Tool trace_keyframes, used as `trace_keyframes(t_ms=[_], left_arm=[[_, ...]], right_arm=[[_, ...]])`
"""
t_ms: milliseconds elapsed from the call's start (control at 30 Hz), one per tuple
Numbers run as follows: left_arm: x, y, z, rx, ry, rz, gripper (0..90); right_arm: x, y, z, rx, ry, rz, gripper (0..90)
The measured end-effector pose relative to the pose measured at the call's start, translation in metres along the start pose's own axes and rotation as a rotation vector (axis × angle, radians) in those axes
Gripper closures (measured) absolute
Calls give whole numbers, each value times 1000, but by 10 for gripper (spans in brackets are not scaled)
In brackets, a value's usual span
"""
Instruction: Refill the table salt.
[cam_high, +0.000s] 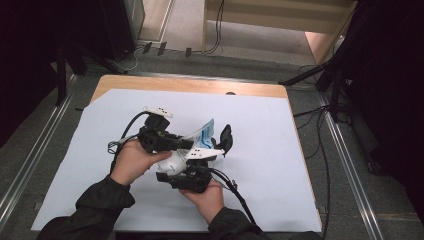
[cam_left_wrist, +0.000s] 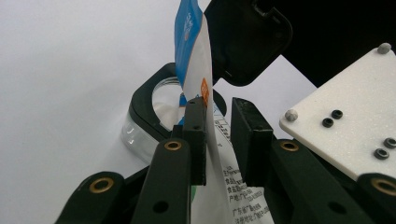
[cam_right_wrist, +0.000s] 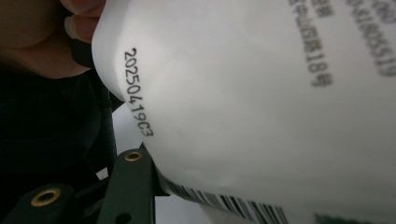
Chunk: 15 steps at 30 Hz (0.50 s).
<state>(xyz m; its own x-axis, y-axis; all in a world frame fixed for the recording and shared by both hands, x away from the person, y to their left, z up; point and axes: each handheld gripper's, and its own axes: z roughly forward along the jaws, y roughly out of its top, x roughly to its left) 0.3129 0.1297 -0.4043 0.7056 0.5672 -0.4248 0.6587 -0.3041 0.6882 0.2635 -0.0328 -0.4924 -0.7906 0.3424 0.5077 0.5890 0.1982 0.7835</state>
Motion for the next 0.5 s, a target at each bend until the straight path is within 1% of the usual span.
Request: trace_keyframes(t_ms=[500], left_arm=[[0,0,-1,-6,-6,3,768]], right_arm=[[1,1,0,2,-2,2,566]])
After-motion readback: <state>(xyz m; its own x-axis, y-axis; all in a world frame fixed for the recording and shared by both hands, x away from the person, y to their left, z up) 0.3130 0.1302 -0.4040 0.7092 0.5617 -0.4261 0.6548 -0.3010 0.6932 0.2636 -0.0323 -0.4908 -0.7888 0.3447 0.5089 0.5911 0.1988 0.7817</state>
